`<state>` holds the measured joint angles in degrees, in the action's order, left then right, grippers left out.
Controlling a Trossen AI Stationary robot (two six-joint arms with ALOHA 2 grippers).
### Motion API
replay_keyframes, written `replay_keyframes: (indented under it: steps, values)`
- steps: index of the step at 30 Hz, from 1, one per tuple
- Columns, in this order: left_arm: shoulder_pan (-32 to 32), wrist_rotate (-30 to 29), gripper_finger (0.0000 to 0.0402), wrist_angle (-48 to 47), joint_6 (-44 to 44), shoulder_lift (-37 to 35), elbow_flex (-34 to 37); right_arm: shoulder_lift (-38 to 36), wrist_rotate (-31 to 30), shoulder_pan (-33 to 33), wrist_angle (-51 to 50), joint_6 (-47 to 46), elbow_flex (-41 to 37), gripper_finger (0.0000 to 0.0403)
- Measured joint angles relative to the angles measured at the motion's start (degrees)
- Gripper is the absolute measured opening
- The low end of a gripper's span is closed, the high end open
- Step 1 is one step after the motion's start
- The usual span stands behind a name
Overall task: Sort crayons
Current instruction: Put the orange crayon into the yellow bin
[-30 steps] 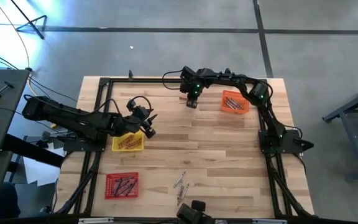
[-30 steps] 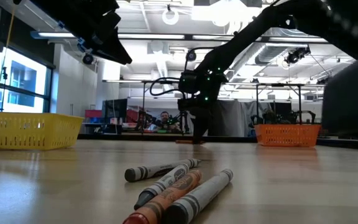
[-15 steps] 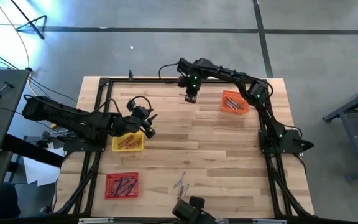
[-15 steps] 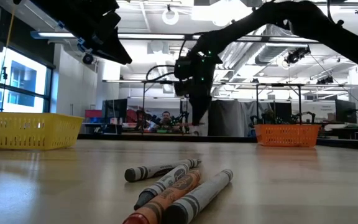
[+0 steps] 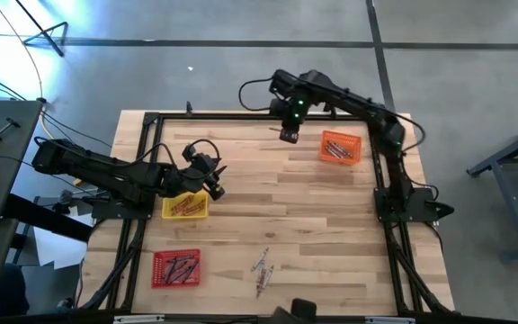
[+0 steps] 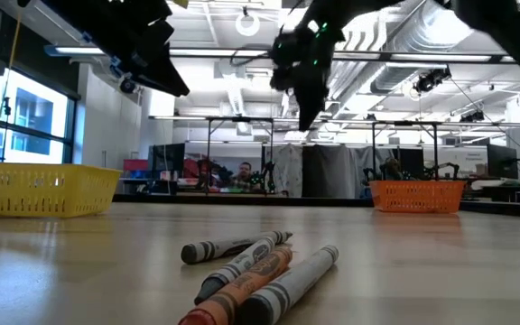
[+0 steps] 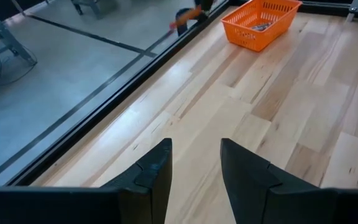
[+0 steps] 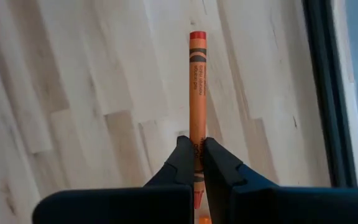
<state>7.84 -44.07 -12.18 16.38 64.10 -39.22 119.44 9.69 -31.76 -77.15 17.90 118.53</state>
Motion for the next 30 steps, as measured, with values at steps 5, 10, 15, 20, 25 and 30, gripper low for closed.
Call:
replay_keyframes:
  steps: [5, 10, 15, 20, 25, 30]
  values:
    - [0.00, 0.00, 0.0122, -0.64, 1.43, 0.00, 0.00, -11.33, 0.99, 1.73, 11.22, -3.03, -13.91, 0.0000]
    - [0.00, 0.00, 0.0122, -0.26, 1.55, 0.00, 0.00, -24.38, 2.55, 4.65, 31.48, -8.72, -35.82, 0.0000]
    - [0.00, 0.00, 0.0122, 1.73, 1.53, 0.02, 0.02, -35.26, 2.96, 8.90, 55.03, -16.62, -56.24, 0.0000]
    - [0.00, -0.04, 0.0122, 8.61, -0.19, 2.37, 0.04, -42.25, 2.74, 13.87, 82.30, -23.07, -73.07, 0.0000]
    - [0.00, 0.07, 0.0122, 22.10, -7.76, 10.26, 0.04, -43.88, 0.89, 17.93, 111.57, -27.00, -85.90, 0.0000]
    - [0.04, 1.42, 0.0122, 42.97, -17.68, 19.94, 0.07, -43.91, -2.90, 19.94, 122.68, -27.67, -91.76, 0.0000]
